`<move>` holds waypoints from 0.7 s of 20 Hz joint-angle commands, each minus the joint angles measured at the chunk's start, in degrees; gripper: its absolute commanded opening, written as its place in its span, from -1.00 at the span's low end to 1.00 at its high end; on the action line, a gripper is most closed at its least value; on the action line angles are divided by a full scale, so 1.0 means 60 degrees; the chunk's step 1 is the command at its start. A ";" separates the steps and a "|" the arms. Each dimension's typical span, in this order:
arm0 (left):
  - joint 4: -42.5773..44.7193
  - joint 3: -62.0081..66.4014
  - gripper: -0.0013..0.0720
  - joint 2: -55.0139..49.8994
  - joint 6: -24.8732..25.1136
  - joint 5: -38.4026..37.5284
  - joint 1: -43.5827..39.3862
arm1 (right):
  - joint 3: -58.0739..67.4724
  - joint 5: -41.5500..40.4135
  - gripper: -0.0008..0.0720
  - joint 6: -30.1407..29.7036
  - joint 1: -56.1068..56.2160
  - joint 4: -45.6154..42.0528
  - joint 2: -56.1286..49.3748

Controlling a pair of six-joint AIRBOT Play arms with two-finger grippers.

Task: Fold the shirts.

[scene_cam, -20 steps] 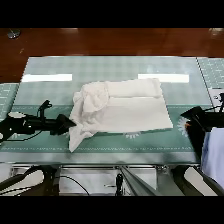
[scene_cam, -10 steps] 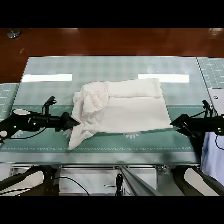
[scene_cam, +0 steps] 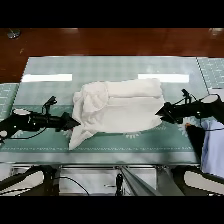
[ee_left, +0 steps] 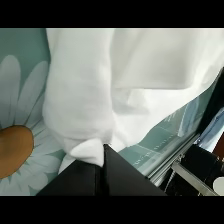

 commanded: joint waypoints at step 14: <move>-0.1424 0.9530 -0.89 0.2594 -0.1315 -0.0098 0.0878 | 1.1726 0.1213 -0.93 0.0597 0.0958 -0.0623 0.1905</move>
